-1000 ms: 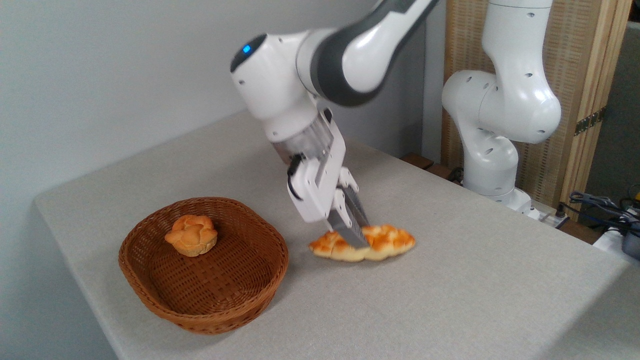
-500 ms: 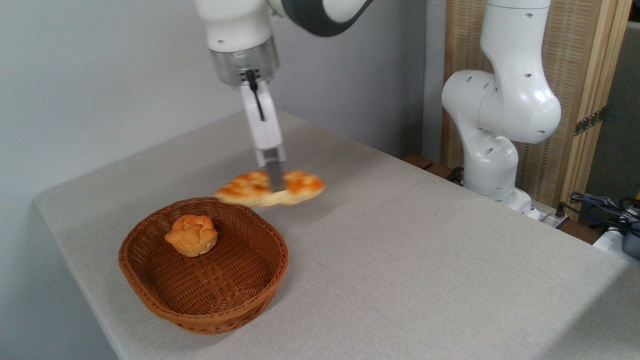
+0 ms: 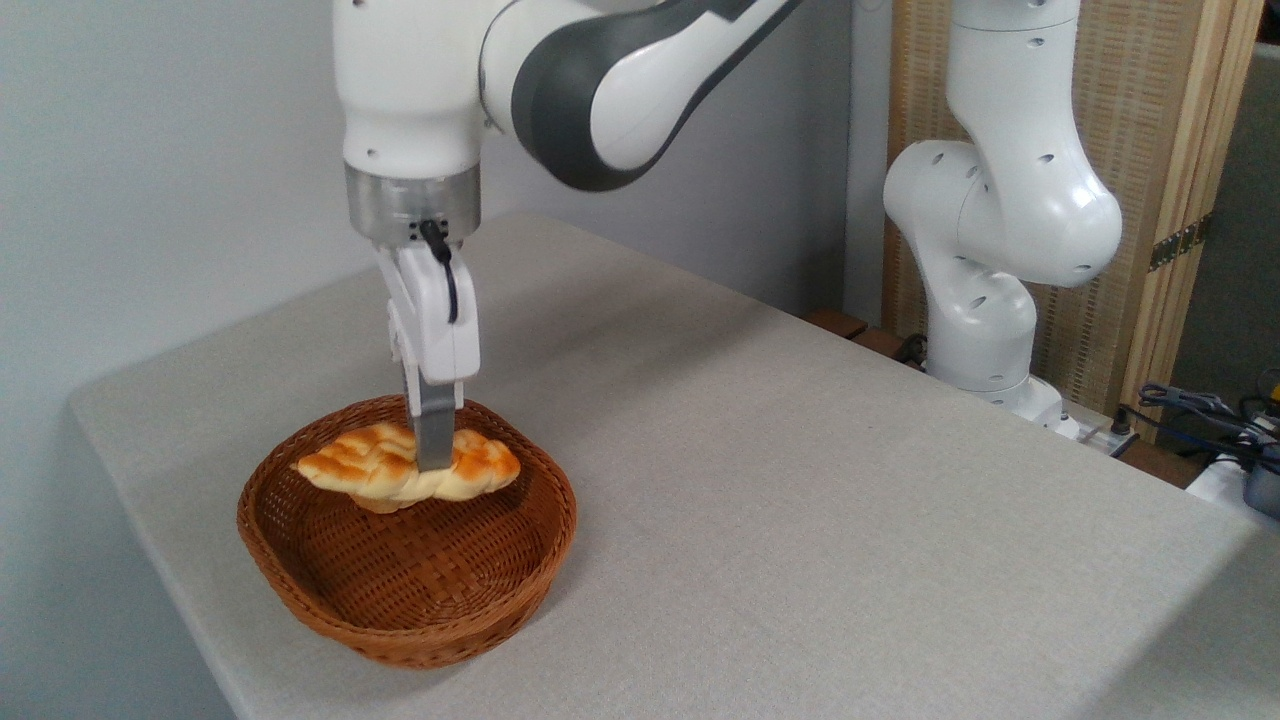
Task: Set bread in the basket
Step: 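Lower the braided roll into the basket beside the round bun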
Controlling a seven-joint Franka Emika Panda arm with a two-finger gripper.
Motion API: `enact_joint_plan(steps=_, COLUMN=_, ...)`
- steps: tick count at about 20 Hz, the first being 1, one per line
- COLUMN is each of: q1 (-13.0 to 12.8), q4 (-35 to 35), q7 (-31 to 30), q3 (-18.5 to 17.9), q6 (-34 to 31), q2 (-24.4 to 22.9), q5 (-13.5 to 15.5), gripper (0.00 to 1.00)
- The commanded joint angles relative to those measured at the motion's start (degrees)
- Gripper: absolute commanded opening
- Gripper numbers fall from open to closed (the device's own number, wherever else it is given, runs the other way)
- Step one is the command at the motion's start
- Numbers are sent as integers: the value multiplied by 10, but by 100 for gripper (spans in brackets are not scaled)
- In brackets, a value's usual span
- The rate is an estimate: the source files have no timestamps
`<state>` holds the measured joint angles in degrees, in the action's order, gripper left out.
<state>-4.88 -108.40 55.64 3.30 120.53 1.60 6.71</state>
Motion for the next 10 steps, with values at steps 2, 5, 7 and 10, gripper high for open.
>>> enact_joint_plan(steps=2, q1=-3, q4=10, q7=-1, q3=6, q6=20, q2=34, q5=2, gripper=100)
enact_joint_plan(steps=5, q1=-2, q4=10, q7=0, q3=7, q6=20, q2=34, q5=2, gripper=100)
enact_joint_plan(steps=7, q1=-2, q4=11, q7=-1, q3=7, q6=20, q2=33, q5=2, gripper=100)
enact_joint_plan(steps=10, q1=-1, q4=12, q7=-1, q3=6, q6=20, q2=29, q5=2, gripper=100)
